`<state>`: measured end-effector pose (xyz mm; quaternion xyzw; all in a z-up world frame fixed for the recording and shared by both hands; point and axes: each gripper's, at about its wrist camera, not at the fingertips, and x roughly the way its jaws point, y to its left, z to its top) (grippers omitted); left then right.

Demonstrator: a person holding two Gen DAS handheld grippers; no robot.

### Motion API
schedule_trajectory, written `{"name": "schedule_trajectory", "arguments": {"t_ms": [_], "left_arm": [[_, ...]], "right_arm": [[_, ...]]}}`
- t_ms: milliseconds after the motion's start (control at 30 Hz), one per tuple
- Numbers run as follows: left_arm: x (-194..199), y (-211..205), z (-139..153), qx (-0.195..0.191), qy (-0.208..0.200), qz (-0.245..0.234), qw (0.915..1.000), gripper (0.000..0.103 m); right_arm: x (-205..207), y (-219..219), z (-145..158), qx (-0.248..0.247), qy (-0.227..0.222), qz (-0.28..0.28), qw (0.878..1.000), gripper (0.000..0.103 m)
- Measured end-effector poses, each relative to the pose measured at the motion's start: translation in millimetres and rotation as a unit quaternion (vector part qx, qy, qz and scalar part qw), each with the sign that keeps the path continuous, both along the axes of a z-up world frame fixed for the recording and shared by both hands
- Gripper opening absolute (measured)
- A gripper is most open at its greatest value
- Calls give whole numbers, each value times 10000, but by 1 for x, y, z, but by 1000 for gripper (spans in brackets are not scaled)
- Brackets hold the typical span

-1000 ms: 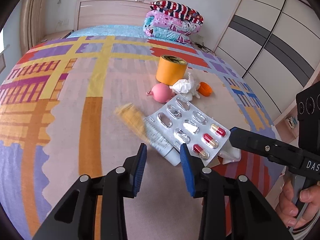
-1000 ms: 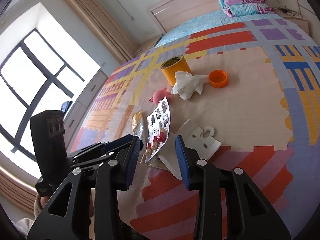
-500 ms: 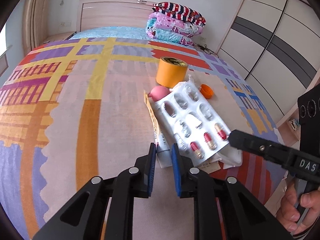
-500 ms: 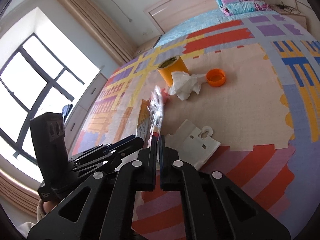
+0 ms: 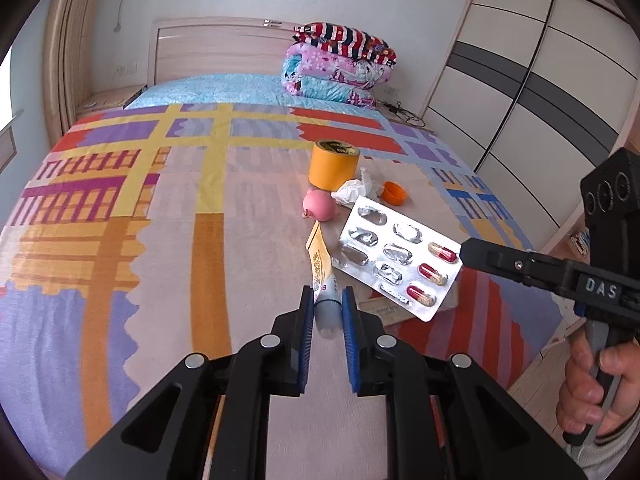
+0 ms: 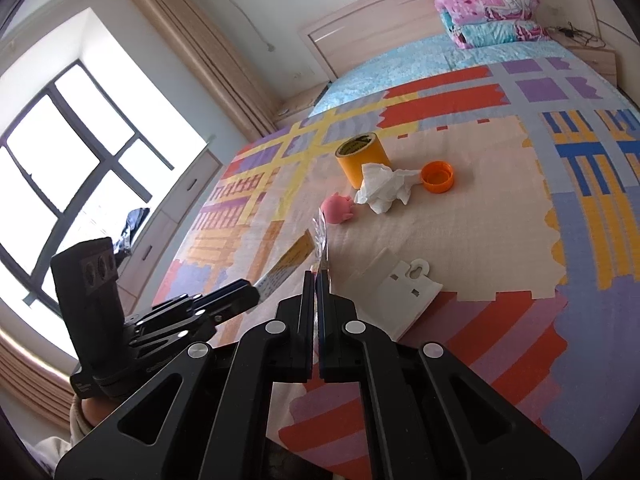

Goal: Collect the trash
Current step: 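Grasp the ointment tube and yellow box with the left tool while the right tool grasps the pill blister pack, then carry the ointment tube with the left tool while the right tool carries the blister pack to the bin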

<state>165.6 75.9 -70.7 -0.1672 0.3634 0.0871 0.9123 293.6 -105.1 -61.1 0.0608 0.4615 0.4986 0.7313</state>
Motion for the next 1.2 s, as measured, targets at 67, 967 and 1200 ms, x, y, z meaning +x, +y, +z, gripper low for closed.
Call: {"name": "schedule_trajectory", "arguments": {"t_ms": [67,967,1200], "left_arm": [[-7,0,5,31,-63,-10,10000,14],[-93,-40,48,285,-707,-713,9945,14],[-108,-68,45,234,-689,-1210,9900,14]], "right_arm": [[-2,-2,3,21,-25,10,10000,2],[-83,-59,36,49,-464,378,9982,2],[-112,-81,33,-76,-449,561,9974,2]]}}
